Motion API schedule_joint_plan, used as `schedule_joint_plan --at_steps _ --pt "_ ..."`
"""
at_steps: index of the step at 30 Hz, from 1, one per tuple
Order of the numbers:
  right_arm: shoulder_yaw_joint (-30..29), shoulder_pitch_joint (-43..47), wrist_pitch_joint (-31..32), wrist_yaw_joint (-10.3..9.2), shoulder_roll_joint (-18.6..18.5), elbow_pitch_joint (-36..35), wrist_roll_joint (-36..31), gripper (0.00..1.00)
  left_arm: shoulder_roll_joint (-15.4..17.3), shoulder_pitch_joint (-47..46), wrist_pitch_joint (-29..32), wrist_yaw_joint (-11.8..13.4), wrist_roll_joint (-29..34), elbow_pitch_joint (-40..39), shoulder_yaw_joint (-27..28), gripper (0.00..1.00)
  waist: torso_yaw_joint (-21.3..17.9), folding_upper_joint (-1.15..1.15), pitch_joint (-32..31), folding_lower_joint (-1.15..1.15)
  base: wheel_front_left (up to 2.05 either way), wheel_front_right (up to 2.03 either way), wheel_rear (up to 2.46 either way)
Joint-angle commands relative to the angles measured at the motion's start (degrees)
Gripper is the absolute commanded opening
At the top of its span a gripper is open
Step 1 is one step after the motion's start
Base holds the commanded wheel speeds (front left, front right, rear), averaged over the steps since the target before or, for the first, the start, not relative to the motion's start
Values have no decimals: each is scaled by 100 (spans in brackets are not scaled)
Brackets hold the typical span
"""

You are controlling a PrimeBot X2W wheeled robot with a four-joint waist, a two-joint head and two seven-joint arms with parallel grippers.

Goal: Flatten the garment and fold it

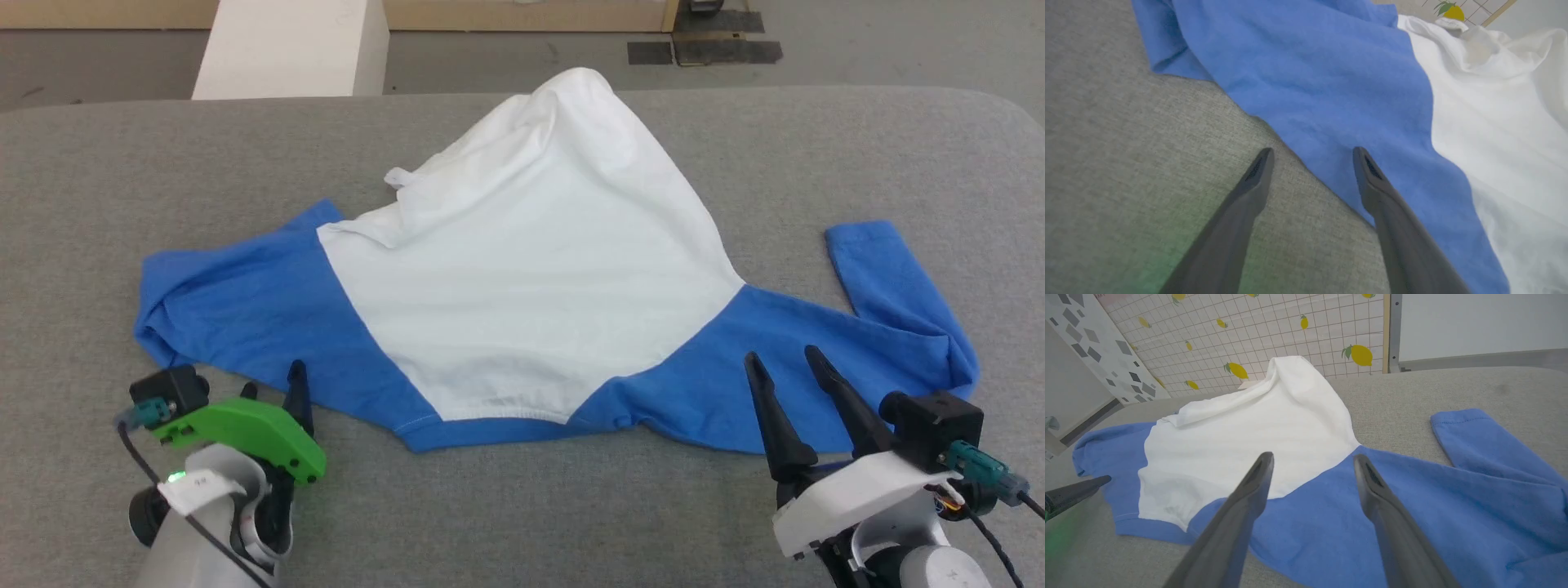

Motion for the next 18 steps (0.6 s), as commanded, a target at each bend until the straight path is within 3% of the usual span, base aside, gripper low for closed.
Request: schedule_joint_plan --at_steps 1,5,7,8,14,18 --pt "-2 -8 -7 -8 5 -35 39 100 34 -126 187 -5 -52 80 -36 100 -129 0 127 0 0 0 0" --pt "18 -44 -32 -8 5 -31 58 100 90 -215 516 108 -71 185 -74 100 -252 0 215 0 0 0 0" --pt "32 -58 -48 -8 5 -25 67 100 139 -210 524 183 -13 178 -89 17 -303 0 231 0 0 0 0" --pt "41 -57 -49 -8 5 -24 74 100 151 -193 504 206 2 162 -89 0 -325 0 230 0 0 0 0" --pt "230 105 272 -8 5 -69 -80 100 220 111 121 334 35 -146 51 0 -367 0 159 0 0 0 0" --pt "281 328 850 -8 5 23 -418 100 242 342 -178 402 29 -439 179 0 -292 0 106 0 0 0 0"
